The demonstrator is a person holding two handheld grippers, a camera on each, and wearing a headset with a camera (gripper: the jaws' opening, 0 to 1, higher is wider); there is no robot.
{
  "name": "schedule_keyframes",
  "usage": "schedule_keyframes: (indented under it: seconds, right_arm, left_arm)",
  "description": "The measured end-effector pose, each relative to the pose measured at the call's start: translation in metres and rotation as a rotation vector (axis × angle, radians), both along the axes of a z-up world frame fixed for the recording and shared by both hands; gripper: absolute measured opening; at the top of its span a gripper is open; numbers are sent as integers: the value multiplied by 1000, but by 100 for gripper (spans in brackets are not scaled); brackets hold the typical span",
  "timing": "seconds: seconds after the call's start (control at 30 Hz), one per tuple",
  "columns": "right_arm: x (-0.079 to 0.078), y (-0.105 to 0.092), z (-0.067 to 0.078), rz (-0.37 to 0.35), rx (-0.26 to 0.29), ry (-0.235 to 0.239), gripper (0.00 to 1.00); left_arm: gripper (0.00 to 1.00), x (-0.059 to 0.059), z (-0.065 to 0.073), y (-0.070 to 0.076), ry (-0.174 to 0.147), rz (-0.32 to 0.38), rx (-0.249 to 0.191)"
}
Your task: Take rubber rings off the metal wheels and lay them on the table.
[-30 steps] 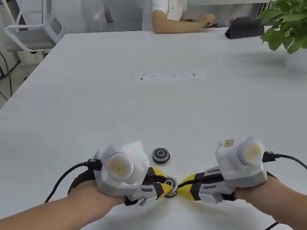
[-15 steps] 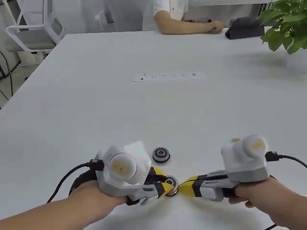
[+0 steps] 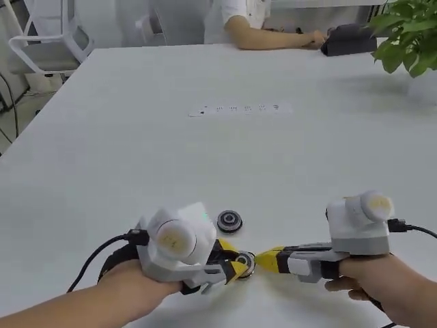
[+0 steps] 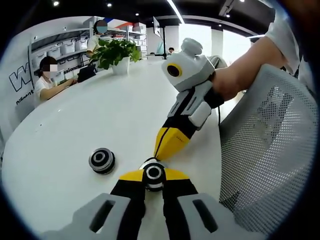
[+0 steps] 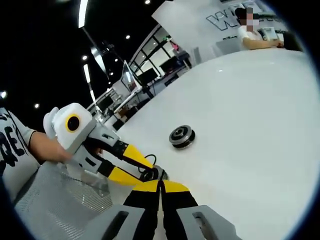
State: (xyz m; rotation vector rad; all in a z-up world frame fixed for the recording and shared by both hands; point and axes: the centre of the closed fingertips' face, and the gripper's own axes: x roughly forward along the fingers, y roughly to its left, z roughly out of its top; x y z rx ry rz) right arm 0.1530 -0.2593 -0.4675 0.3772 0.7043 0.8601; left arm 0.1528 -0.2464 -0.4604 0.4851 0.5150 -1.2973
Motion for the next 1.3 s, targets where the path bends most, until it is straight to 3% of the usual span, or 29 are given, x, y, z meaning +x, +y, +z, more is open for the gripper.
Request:
schedule_keyframes:
  seconds: [0.1,0.43,0.83,0.9,0.93,1.0,1.3]
  right_arm:
    - [-1,2,3,-3,27,8,0]
    - [-2,2,5,-9,38,15,0]
    - [-6,13,11,31,70,6,0]
    - [-7,15,11,41,65,0,0]
    - [-14,22,16,102,104,-9,0]
    - [-10,19,14,68,65,-21,0]
    - [-5,15,11,55,64,-26,0]
  left_arm:
    - [7,0,0,0,-2,5,1]
    - [7,1,0,-1,-12,13,11]
    - [7,-1,0,-2,-14,13,9]
    - [7,-2,0,-3,-14,10,7]
    - [7,-2,0,-3,-15,10,7]
    - [7,-2,0,-3,-14,10,7]
    - [7,-2,0,-3,-6,15,-10]
